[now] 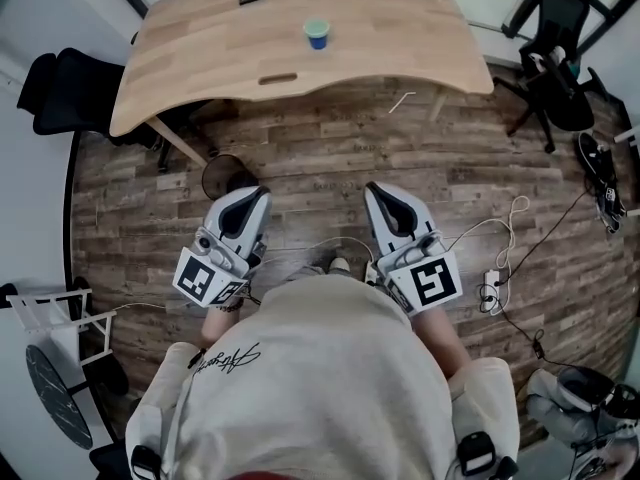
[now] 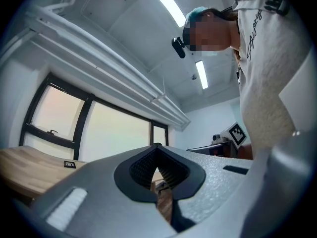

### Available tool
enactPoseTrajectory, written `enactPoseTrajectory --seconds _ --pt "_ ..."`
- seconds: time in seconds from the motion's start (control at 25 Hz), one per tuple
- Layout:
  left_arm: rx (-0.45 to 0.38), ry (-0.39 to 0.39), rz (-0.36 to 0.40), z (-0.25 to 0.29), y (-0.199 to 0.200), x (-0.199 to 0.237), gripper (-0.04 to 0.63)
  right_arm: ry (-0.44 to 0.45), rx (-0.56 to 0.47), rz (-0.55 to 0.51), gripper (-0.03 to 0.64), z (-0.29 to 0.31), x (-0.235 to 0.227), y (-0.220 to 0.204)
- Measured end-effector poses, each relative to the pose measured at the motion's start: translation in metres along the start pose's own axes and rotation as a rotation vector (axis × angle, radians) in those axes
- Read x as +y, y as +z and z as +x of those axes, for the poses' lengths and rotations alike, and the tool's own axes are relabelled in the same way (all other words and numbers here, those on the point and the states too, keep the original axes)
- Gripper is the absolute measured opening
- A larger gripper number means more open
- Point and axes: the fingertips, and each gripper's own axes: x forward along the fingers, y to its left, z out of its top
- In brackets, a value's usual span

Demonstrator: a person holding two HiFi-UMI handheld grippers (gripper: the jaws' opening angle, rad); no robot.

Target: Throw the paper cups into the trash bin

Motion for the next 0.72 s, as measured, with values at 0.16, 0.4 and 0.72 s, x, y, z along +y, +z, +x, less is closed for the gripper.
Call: enactPoseTrajectory --seconds 0.16,0.4,0.72 --pt "-0.012 0.013 -0.003 0.001 0.001 0.006 0.003 0.009 -0.001 -0.008 0.009 0.004 -0.001 0.000" --pt "-0.010 0.012 0.014 0.003 0.005 0.015 0.003 0.021 -0.005 -0.002 0.009 0.016 0.000 0.002" --pt "-0.012 0.015 0.026 0.011 0.006 0.010 0.003 0.038 -0.021 0.007 0.009 0.010 -0.006 0.003"
